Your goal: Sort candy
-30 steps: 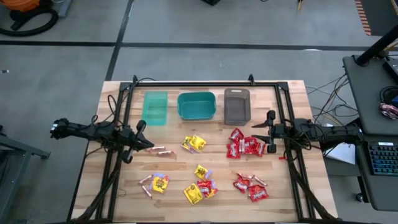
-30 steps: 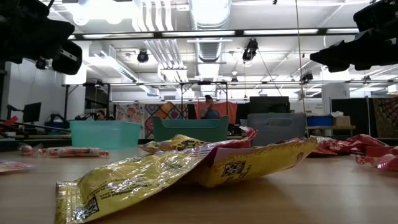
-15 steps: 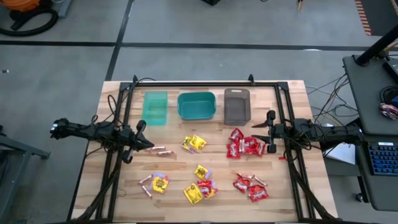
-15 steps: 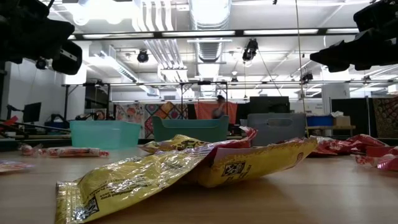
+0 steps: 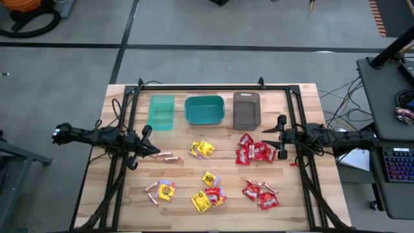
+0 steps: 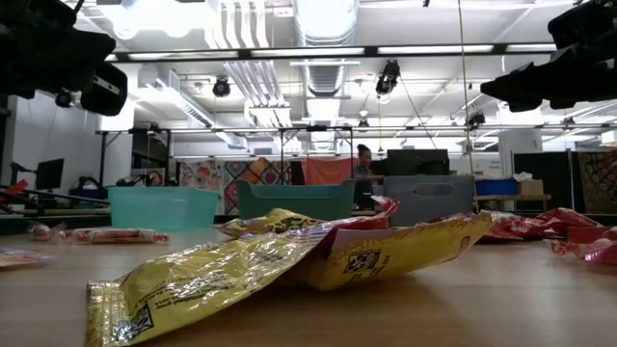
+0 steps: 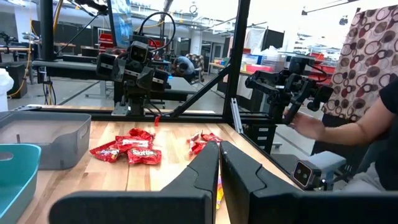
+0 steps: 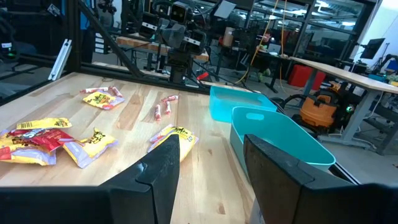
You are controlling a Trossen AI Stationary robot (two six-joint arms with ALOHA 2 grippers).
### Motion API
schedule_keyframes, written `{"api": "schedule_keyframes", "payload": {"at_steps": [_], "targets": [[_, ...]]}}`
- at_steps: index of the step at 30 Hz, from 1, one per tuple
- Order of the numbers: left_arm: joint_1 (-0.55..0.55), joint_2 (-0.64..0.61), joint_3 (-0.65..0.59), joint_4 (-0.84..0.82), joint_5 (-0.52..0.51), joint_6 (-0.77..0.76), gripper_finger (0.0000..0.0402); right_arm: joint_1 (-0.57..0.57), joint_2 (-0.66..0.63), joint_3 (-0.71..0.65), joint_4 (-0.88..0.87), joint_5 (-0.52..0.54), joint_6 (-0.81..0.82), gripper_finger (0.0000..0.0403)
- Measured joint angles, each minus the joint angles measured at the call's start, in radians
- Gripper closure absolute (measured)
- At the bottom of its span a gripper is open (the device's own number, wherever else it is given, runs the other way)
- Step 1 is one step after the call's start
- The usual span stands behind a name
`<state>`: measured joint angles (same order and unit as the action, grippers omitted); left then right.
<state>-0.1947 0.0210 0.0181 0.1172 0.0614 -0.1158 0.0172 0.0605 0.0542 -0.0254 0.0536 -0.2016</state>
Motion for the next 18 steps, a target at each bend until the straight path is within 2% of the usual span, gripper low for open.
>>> {"api": "schedule_keyframes", "payload": {"at_steps": [5,9,14,18], "targets": [[0.000,0.000,0.000,0.113,-0.001,-0.002,0.0402,0.000,0.000,0.000,0.026,-0.001,-0.016,0.0232],[-0.001,0.001,0.000,0.194,0.000,-0.042,0.0402,0.000,0.000,0.000,0.079,0.007,0.261,0.0232],[-0.001,0.010,0.000,0.318,0.000,0.011,0.0402,-0.007,0.007,0.000,0.140,0.261,0.603,0.0232],[-0.002,0.054,0.000,0.446,-0.016,-0.006,0.0402,-0.009,0.046,0.003,0.140,0.232,0.727,0.0232]]}}
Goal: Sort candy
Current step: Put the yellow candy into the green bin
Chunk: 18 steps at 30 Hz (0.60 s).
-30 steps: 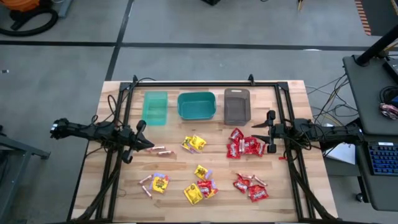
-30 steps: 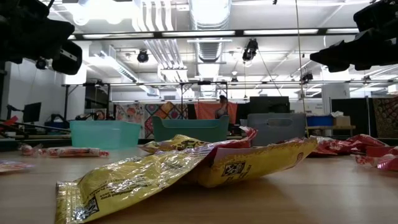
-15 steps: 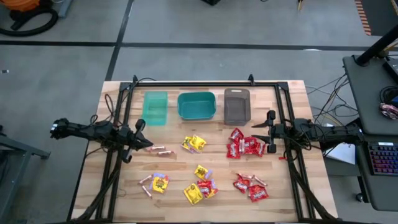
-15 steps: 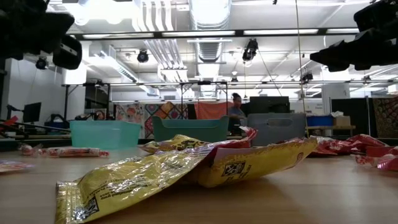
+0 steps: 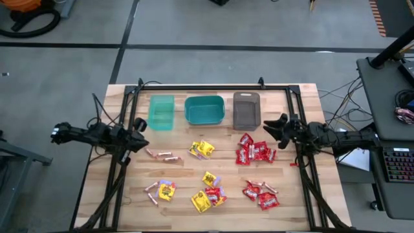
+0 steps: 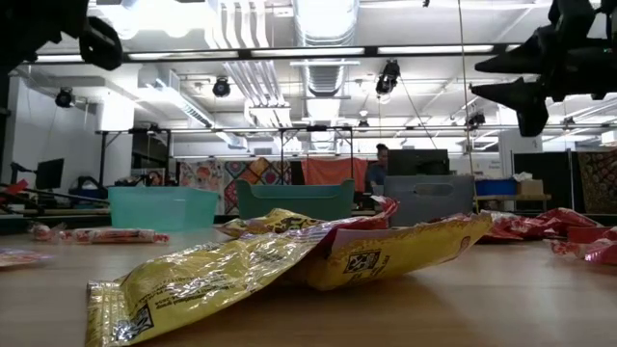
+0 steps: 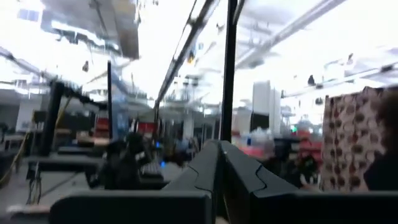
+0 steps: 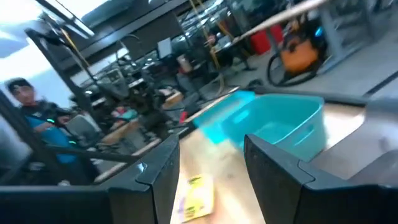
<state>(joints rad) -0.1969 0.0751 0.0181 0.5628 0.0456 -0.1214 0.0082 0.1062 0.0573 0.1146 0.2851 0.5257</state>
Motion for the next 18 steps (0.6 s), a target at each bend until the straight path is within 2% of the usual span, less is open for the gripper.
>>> {"api": "schedule_keyframes", "payload": {"at_steps": [6,8,13,15,18], "targets": [[0.000,0.160,0.000,0.137,-0.035,-0.011,0.0402,0.000,0.106,0.109,-0.057,-0.005,0.058,0.0232],[0.000,0.237,0.000,0.172,-0.066,-0.030,0.0402,0.000,0.141,0.174,-0.171,-0.004,0.058,0.0232],[0.000,0.420,0.000,0.195,-0.262,-0.211,0.0402,0.000,0.236,0.350,-0.528,0.003,0.077,0.0232],[0.000,0.470,0.000,0.193,-0.267,-0.287,0.0402,0.000,0.272,0.408,-0.627,0.003,0.078,0.0232],[0.000,0.519,0.000,0.166,-0.233,-0.377,0.0402,0.000,0.318,0.471,-0.683,0.003,0.079,0.0232]]}}
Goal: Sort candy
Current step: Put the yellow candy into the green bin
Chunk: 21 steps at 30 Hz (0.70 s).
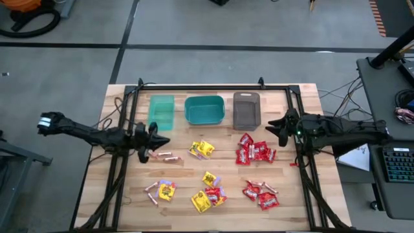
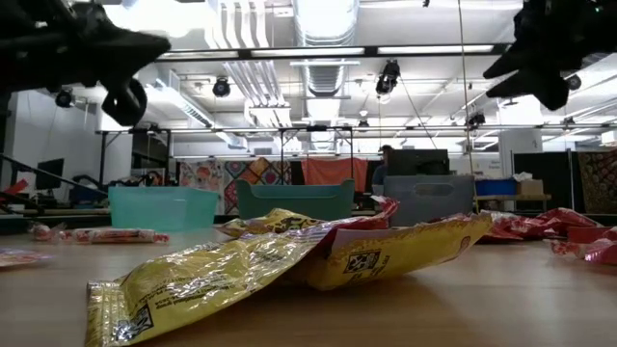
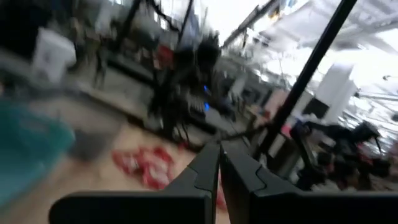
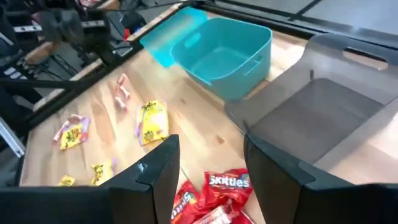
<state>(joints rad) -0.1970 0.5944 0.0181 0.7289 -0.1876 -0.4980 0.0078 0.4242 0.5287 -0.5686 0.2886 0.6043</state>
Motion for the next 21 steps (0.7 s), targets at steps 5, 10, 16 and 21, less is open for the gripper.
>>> {"api": "schedule_keyframes", "payload": {"at_steps": [5,10,16,21], "targets": [[-0.005,0.075,0.000,-0.037,0.004,-0.145,0.0402,0.000,0.053,0.080,0.004,0.000,-0.001,0.0232],[-0.024,0.145,0.002,-0.024,-0.010,-0.177,0.0402,0.000,0.086,0.151,0.006,0.000,-0.002,0.0232],[-0.029,0.224,0.056,-0.056,-0.023,-0.162,0.0402,0.000,0.108,0.208,0.035,0.029,-0.065,0.0232],[-0.029,0.274,0.102,-0.122,-0.012,-0.111,0.0402,0.000,0.110,0.237,0.036,0.027,-0.065,0.0232]]}}
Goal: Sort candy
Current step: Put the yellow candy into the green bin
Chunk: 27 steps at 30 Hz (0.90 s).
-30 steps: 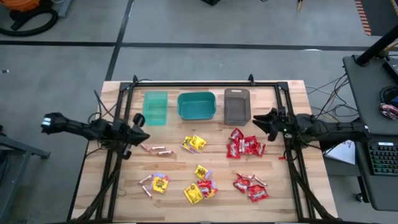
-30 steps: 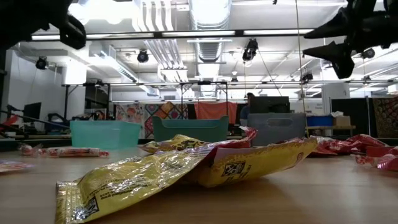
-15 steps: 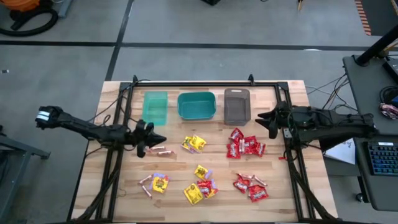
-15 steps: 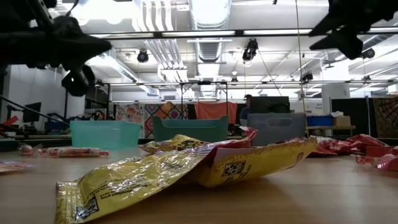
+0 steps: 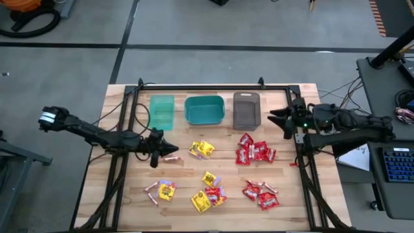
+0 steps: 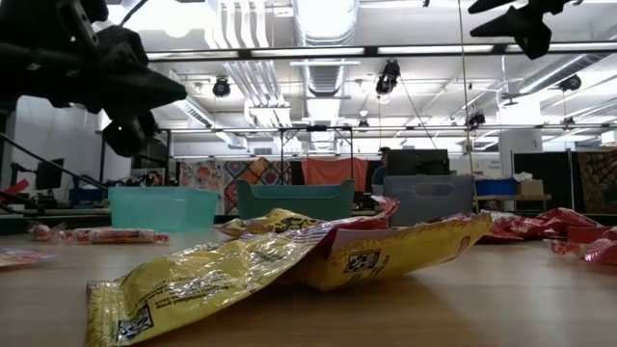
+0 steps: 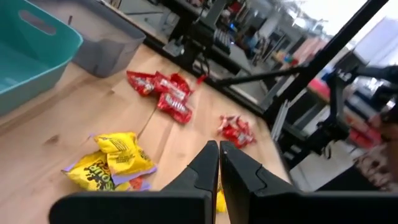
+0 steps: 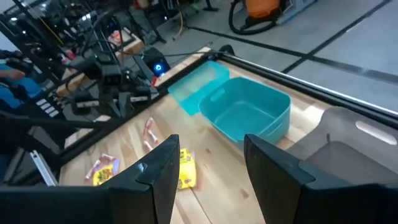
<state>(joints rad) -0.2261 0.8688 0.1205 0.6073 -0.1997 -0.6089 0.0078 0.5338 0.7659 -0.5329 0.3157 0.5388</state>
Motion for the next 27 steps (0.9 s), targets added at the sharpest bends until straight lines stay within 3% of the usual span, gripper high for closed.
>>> {"api": "schedule_keyframes", "payload": {"at_steps": [7,10,12,17,27], "targets": [[0.000,0.020,0.002,-0.020,0.000,0.011,0.0402,0.000,-0.002,0.003,0.000,0.003,-0.002,0.0232],[0.000,0.019,0.002,-0.015,-0.001,0.008,0.0402,-0.002,0.008,0.004,0.011,0.075,-0.016,0.0232],[0.000,0.022,0.002,-0.002,-0.029,0.019,0.0402,-0.001,0.036,0.000,0.046,0.062,-0.023,0.0232],[0.000,0.030,0.001,0.062,-0.116,0.030,0.0402,0.021,0.231,-0.018,0.215,-0.078,-0.137,0.0232],[0.000,0.030,0.001,0.098,-0.116,0.049,0.0402,0.027,0.621,0.042,0.303,-0.085,-0.353,0.0232]]}}
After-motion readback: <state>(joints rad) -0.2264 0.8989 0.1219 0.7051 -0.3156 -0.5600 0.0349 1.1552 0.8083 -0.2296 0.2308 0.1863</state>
